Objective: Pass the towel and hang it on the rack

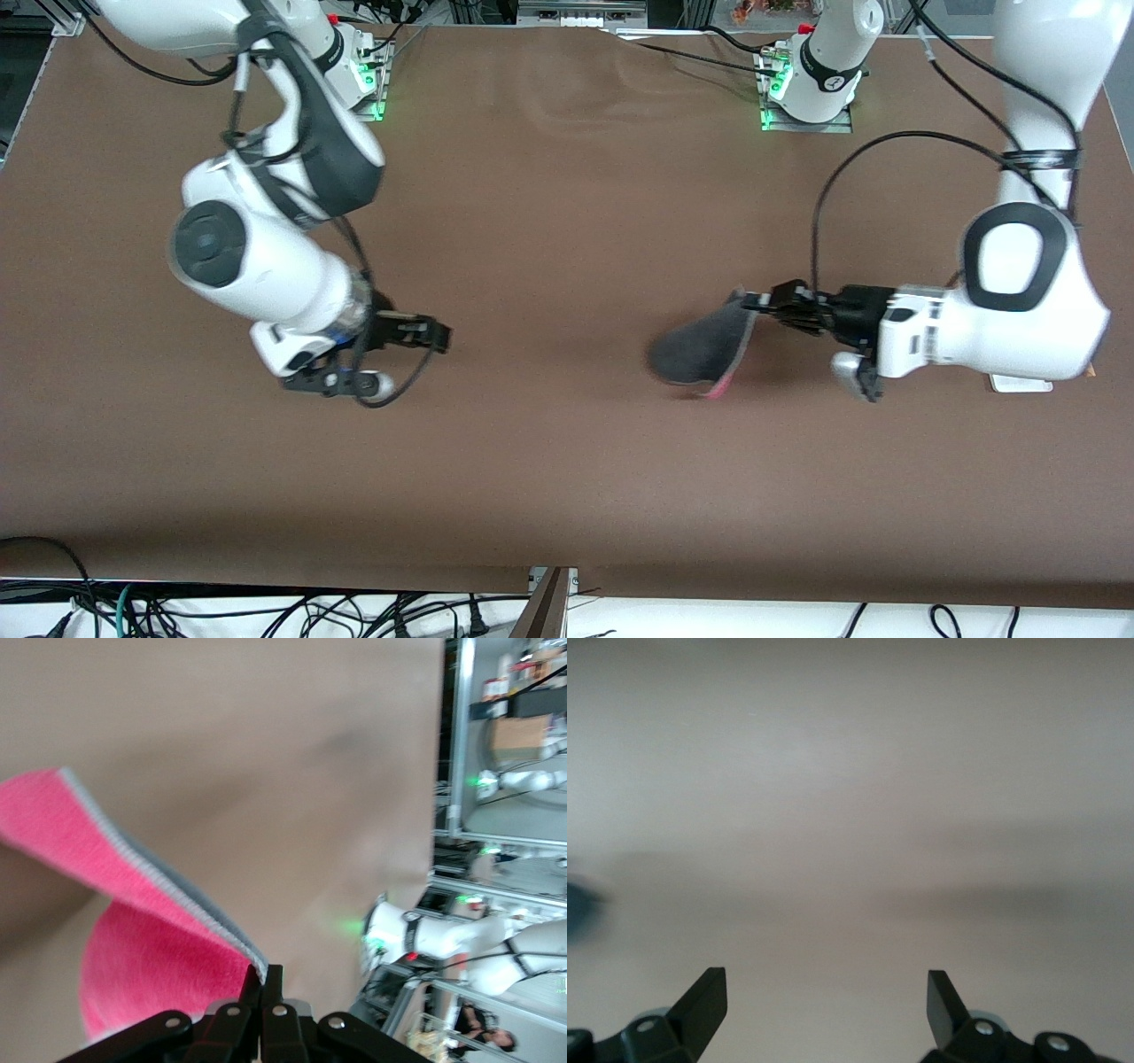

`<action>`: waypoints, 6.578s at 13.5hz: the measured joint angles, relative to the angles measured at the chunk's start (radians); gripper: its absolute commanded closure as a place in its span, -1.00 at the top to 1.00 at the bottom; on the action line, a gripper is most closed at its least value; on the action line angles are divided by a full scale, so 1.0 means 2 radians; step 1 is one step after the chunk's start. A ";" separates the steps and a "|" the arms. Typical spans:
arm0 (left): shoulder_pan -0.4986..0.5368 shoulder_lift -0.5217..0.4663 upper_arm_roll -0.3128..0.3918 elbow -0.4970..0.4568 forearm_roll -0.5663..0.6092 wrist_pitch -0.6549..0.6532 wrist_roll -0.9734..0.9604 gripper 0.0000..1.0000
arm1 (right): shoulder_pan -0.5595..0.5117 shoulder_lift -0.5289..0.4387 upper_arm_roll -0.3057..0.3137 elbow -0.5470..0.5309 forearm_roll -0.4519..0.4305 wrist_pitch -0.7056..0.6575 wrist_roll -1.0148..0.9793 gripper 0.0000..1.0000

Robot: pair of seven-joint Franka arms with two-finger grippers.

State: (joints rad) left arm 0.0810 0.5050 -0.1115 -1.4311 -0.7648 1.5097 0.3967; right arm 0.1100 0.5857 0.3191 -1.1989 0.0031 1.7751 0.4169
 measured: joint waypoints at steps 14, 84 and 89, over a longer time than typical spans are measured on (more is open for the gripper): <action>0.229 0.004 0.003 0.072 0.288 -0.133 0.190 -1.00 | -0.075 -0.165 -0.103 -0.095 -0.031 -0.140 -0.255 1.00; -0.009 -0.246 0.015 -0.121 0.379 0.046 -0.207 1.00 | -0.078 -0.255 -0.106 -0.159 -0.031 -0.146 -0.247 1.00; -0.009 -0.251 0.016 -0.134 0.379 0.052 -0.207 1.00 | -0.078 -0.255 -0.106 -0.159 -0.031 -0.146 -0.247 1.00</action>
